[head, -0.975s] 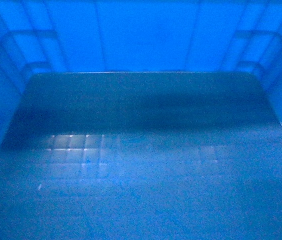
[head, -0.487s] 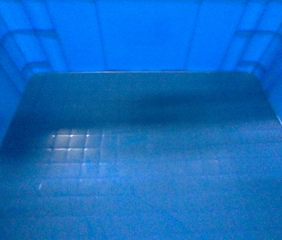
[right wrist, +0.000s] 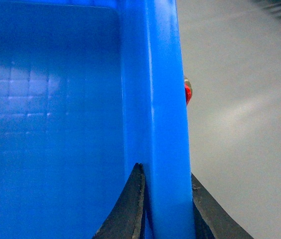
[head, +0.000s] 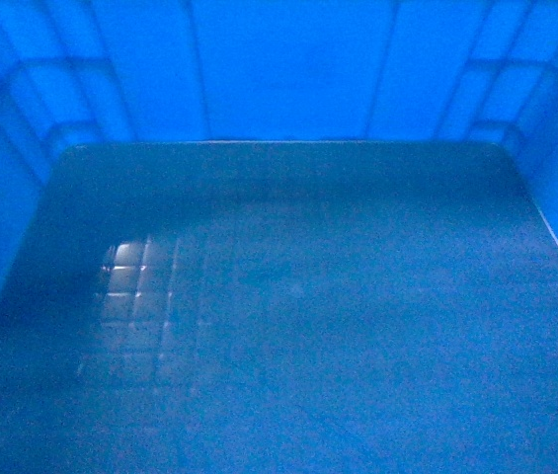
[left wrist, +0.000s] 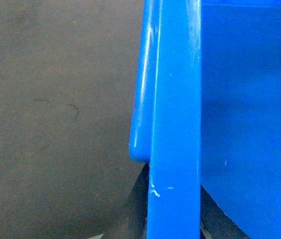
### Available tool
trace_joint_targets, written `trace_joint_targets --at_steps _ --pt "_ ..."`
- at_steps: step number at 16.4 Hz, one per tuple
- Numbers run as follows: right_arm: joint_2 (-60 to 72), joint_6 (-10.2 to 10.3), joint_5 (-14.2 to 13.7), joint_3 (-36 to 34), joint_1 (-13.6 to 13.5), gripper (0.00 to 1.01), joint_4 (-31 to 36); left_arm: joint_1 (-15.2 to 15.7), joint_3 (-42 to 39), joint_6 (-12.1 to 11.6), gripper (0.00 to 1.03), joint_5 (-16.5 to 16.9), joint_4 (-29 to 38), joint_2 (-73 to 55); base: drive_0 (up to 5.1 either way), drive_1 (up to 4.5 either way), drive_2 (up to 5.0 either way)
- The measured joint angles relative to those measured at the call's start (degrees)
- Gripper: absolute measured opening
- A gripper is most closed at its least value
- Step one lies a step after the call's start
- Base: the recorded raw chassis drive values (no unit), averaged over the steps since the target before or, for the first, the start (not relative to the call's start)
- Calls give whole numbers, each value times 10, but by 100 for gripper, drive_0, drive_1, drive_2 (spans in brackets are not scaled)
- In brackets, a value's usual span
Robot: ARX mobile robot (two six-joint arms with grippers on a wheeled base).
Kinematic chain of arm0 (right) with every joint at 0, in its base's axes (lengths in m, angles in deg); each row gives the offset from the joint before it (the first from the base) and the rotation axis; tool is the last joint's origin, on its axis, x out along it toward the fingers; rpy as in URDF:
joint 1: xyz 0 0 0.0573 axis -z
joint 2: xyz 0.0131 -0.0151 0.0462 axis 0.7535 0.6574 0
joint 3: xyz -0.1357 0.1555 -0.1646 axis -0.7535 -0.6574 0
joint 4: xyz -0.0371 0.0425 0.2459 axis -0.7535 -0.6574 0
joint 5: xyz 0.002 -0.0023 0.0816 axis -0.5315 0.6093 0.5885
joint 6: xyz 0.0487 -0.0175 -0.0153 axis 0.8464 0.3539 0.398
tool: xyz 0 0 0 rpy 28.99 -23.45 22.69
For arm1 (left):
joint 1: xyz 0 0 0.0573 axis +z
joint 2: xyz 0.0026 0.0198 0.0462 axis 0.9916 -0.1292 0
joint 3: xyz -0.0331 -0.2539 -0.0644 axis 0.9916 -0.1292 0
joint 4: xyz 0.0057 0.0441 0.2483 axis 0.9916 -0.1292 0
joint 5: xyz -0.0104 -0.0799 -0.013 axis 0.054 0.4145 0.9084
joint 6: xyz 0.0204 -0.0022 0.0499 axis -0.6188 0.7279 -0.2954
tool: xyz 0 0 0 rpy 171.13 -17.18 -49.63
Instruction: Place box next to blue box on left shelf
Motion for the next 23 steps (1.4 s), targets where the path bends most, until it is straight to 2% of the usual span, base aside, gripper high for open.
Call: trace_joint_targets --at_steps 23 --pt "0 0 -1 0 0 12 -1 0 0 0 8 0 0 0 -150 -150 -150"
